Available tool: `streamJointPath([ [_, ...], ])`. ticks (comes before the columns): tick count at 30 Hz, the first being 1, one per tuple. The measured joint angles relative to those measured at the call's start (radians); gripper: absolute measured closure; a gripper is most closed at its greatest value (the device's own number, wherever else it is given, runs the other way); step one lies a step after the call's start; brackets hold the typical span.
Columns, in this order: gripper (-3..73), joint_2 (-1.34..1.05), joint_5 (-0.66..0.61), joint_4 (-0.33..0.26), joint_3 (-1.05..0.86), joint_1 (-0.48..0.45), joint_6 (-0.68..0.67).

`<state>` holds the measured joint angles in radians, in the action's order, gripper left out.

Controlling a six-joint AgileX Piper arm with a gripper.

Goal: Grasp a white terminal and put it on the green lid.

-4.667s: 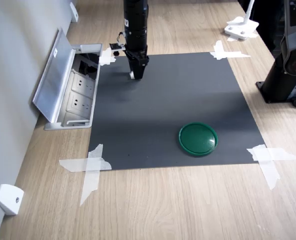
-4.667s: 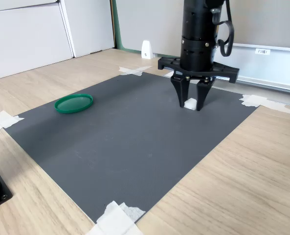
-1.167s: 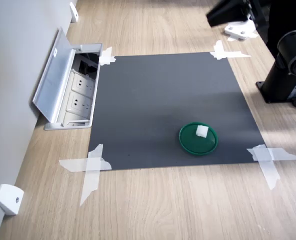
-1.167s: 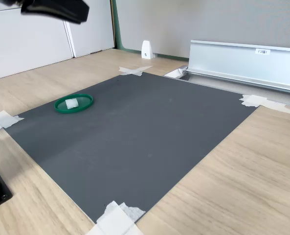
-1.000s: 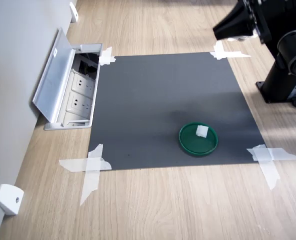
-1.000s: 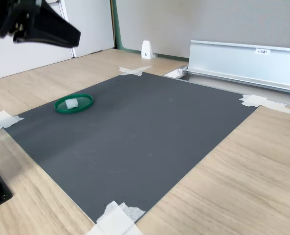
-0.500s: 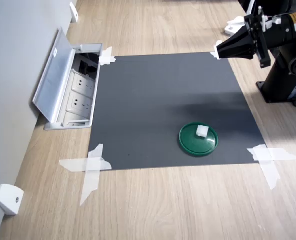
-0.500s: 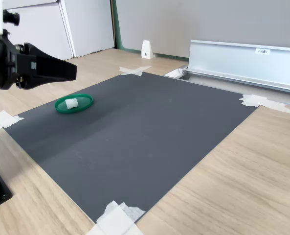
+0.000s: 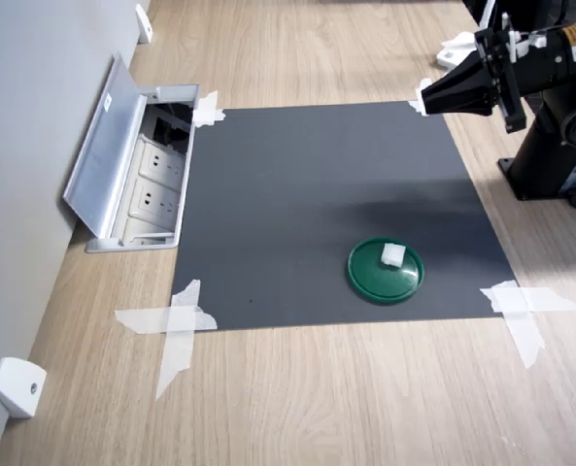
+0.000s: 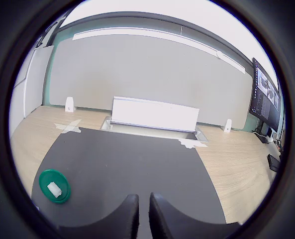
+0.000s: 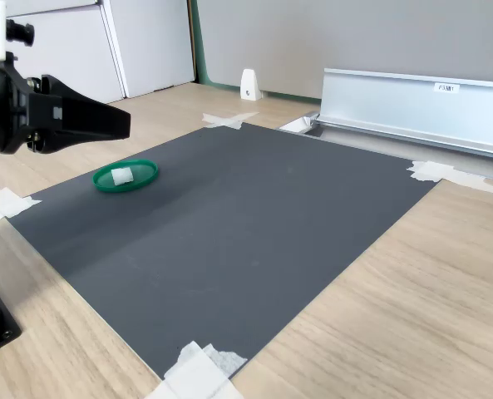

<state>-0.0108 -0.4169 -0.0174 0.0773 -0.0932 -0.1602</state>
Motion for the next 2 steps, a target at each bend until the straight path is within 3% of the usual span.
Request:
streamJointPath([
  [2,61.6,0.0,0.0,0.0,0.0,0.0,0.0],
])
